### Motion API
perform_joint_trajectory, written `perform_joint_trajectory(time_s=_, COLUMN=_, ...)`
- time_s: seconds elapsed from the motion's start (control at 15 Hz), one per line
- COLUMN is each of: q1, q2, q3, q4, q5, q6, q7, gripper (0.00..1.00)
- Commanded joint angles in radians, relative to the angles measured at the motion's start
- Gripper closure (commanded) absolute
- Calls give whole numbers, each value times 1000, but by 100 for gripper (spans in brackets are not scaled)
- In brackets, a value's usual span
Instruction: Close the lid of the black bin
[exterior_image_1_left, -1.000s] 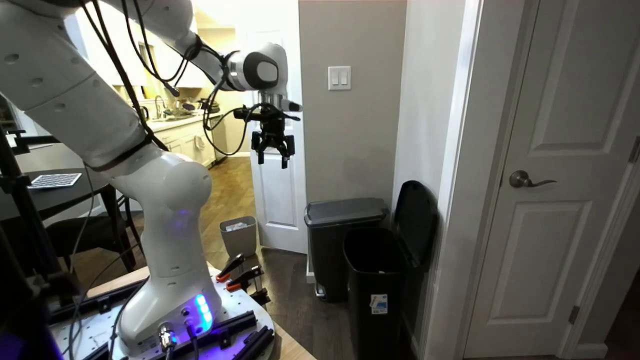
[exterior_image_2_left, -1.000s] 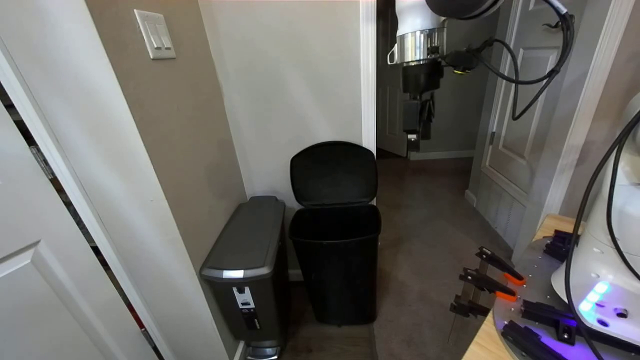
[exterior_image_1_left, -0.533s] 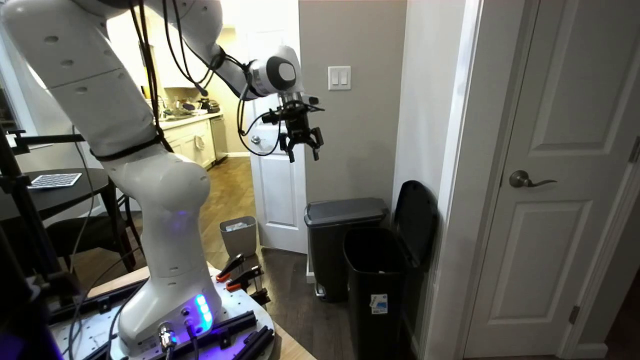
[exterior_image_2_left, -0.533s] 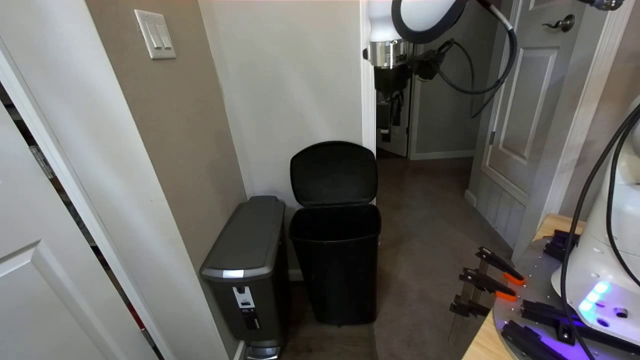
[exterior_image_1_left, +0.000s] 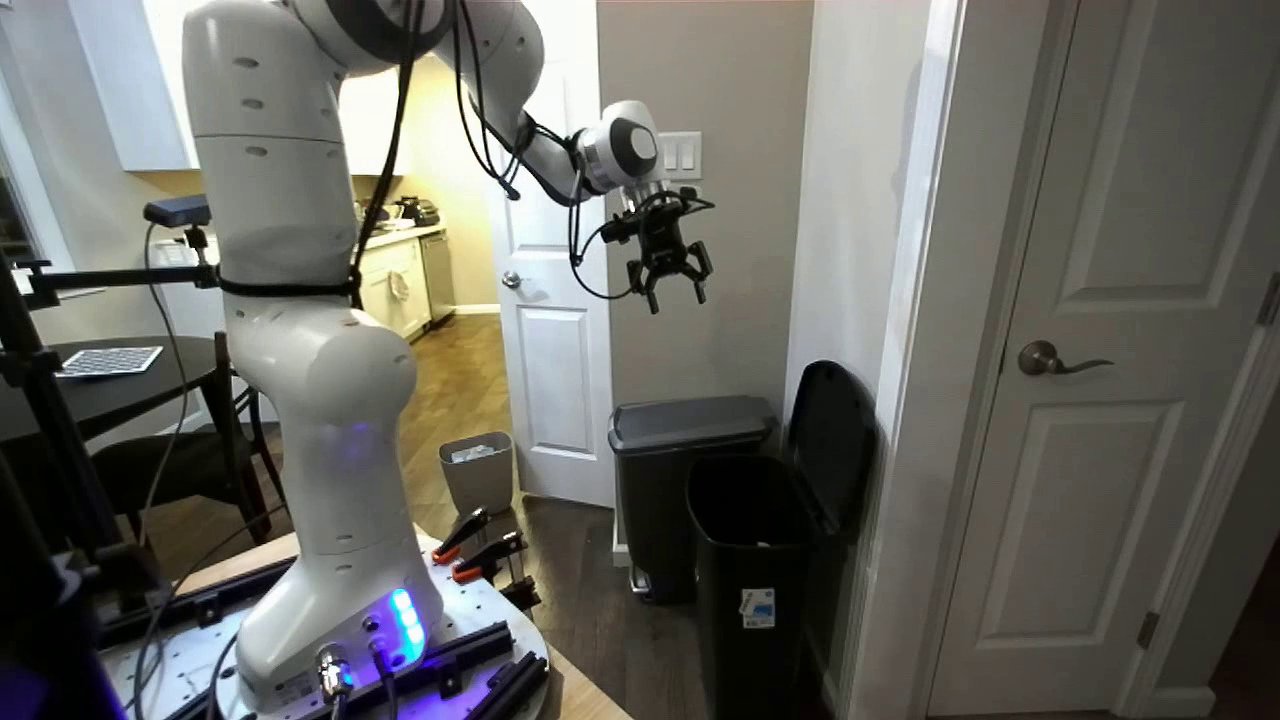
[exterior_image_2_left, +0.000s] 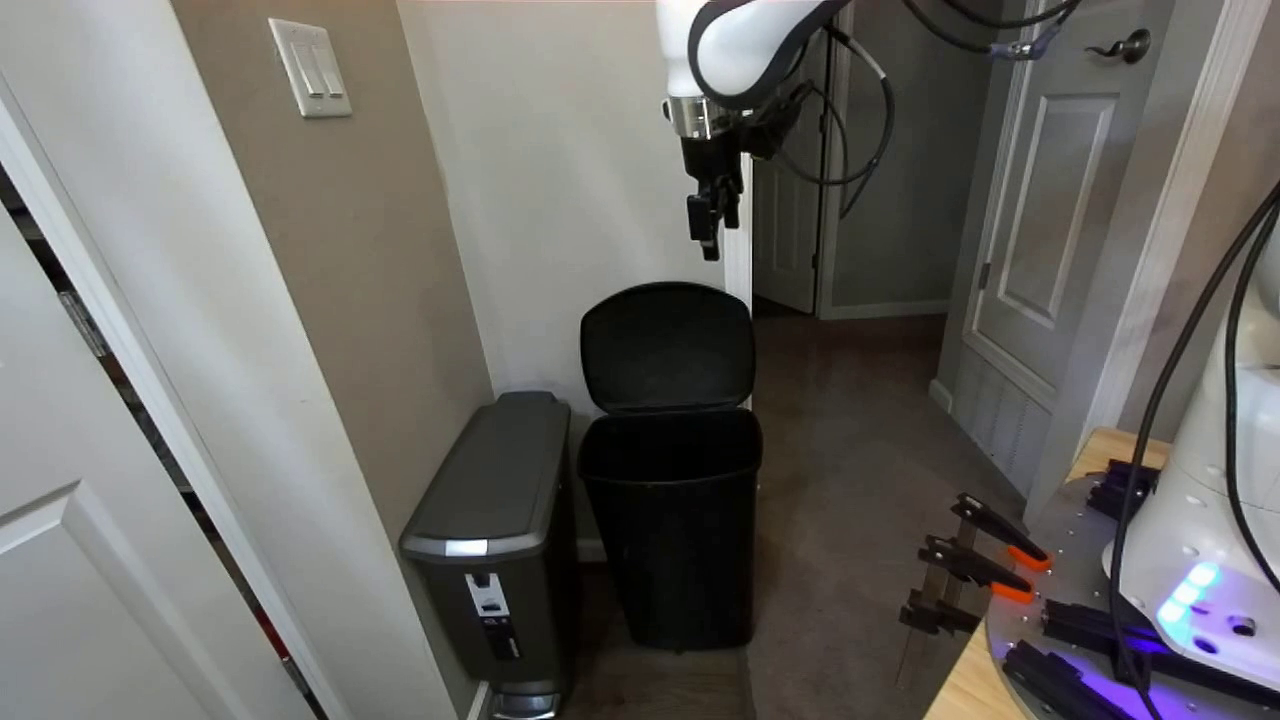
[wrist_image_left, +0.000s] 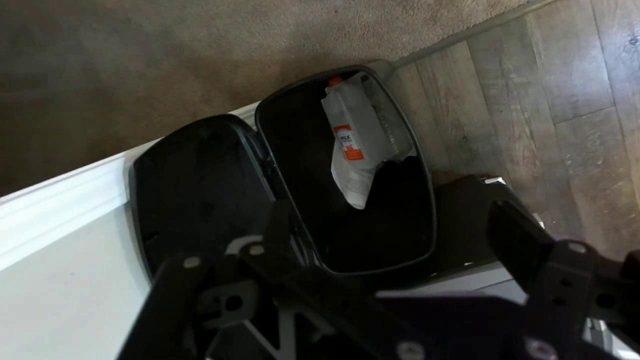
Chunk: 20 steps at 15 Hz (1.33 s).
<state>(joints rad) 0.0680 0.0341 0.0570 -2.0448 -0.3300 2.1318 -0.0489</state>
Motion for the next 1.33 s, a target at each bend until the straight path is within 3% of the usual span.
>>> perform_joint_trajectory(time_s=0.0, q1=0, q2=158, q3=-6, q4=214, q5=-37, q6=-80, q7=-36, gripper=0)
perform_joint_trajectory(time_s=0.47, q1=0, q2=299, q3=-36, q4=422, q5=-46, q6=-163, q7=-23, gripper=0)
perform_joint_trajectory(time_s=0.53, q1=6, q2=273, q3=-30, q4=374, q5=-35, q6=-134, q7=-19, gripper=0)
perform_joint_trajectory(time_s=1.27, q1=8, q2=298, q3=-37, q4=403, q5=-37, q6=-141, q7=-11, gripper=0)
